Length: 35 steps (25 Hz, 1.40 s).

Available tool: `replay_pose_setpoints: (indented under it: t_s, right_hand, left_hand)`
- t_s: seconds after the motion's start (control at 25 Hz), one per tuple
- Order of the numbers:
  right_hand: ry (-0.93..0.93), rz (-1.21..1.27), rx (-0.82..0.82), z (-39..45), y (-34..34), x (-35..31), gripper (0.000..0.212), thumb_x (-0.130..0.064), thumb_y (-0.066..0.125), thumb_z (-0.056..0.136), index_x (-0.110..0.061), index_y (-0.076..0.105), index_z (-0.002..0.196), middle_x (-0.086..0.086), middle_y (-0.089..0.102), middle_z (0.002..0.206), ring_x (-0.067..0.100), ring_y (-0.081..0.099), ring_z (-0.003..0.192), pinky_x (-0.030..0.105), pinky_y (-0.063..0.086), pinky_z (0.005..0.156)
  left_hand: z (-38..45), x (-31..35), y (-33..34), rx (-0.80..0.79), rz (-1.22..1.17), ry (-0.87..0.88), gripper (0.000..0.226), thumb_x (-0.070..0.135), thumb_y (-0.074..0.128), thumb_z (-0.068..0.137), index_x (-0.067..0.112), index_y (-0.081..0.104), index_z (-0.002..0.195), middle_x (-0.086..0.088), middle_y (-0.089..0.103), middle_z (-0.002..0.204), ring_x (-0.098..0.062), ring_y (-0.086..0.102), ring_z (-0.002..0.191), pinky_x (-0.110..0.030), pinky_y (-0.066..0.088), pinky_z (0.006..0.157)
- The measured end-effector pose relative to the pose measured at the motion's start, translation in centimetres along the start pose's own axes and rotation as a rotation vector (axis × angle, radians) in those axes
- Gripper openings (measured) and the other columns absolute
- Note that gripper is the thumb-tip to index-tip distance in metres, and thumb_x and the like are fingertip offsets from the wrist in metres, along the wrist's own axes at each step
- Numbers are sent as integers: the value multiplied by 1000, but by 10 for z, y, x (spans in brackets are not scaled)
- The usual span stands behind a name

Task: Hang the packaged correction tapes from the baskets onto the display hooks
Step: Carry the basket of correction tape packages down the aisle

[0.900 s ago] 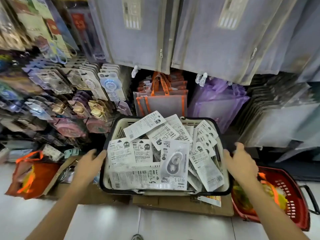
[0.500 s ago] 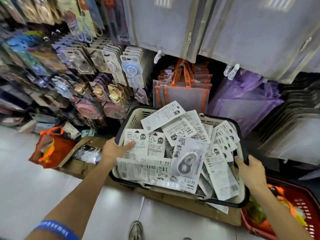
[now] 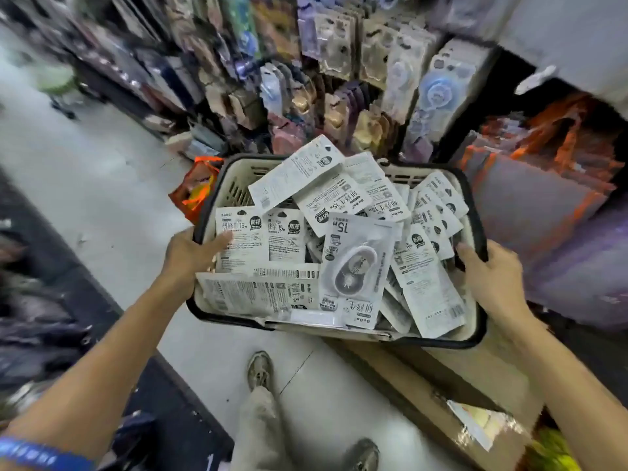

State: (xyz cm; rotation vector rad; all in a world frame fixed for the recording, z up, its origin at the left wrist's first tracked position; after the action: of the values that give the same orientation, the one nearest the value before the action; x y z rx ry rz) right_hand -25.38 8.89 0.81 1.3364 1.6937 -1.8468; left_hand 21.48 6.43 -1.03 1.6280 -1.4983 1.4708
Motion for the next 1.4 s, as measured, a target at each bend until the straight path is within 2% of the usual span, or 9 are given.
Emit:
replay_pose_setpoints:
  t_s: [0.16,0.44,0.6,0.68,0.8,0.92,1.12,1.32,1.4]
  right_hand:
    - [-72,-31,-211,44,169,-89,32,-31,62,95,-15,58,67,-2,58,63,14,49,57,31,35,51]
    - [-163,-154,-443,94,468,-278,24,-34,62,93,-13,68,83,4,65,76,17,56,67,31,43,57]
    - [-253,-225,-479,127,595,-407,33,-43,60,90,-10,68,93,6,71,82,19,61,69,36,50,65]
    - [-302,-220,-485,154,660,-460,39,-42,61,89,-5,69,96,14,74,89,19,62,72,40,54,69]
    - [-330,-174,-576,203,782,-542,38,-35,62,92,3,68,99,27,72,95,20,59,77,49,56,75]
    - [-377,-188,-652,244,907,-650,29,-33,62,94,-5,68,91,12,69,85,17,55,71,33,46,59]
    - [-487,-267,-681,297,1087,-844,33,-34,62,94,-13,57,69,2,54,65,11,40,58,35,36,51]
    - [-517,-281,-677,352,1303,-1007,35,-37,63,93,-3,64,85,14,59,77,22,51,73,40,42,67]
    - [-541,-249,-684,370,1379,-1076,39,-36,61,92,2,63,87,16,59,78,22,51,75,41,42,69]
  left_hand:
    - [74,-55,-125,210,-1,-111,17,32,81,88,27,68,78,18,72,61,1,66,51,-21,49,48]
    - [243,-133,-319,425,-112,-265,12,24,81,88,17,74,95,-5,77,99,-15,73,78,-30,59,72]
    - [346,-117,-412,523,-162,-281,18,27,84,85,24,68,77,14,75,77,5,66,58,-18,51,58]
    - [405,-109,-449,548,-181,-293,14,27,83,86,21,71,86,11,77,82,-4,72,71,-22,55,65]
    - [508,-101,-504,623,-211,-301,18,20,80,89,13,73,103,-11,78,106,-22,72,90,-36,59,83]
    - [618,-81,-574,718,-218,-336,27,18,79,89,4,74,111,-14,77,111,-20,71,89,-31,58,80]
    - [804,-40,-709,800,-234,-368,31,22,80,89,4,73,113,-13,76,111,-28,73,101,-43,59,91]
    - [1013,-29,-853,817,-302,-378,16,17,78,91,11,71,103,-10,76,106,-22,71,90,-32,57,78]
    - [1096,-21,-913,820,-302,-348,20,17,78,91,8,73,108,-11,76,107,-23,71,91,-38,60,83]
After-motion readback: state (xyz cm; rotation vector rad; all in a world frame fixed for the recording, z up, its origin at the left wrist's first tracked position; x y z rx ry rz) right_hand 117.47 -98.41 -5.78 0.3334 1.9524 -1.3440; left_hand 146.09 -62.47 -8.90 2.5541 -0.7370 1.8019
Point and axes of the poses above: each hand's wrist, its own z-axis towards the middle knuckle, its own y-axis out of the palm, x = y × z, the point moved 2 cm from there along z, towards the middle knuckle
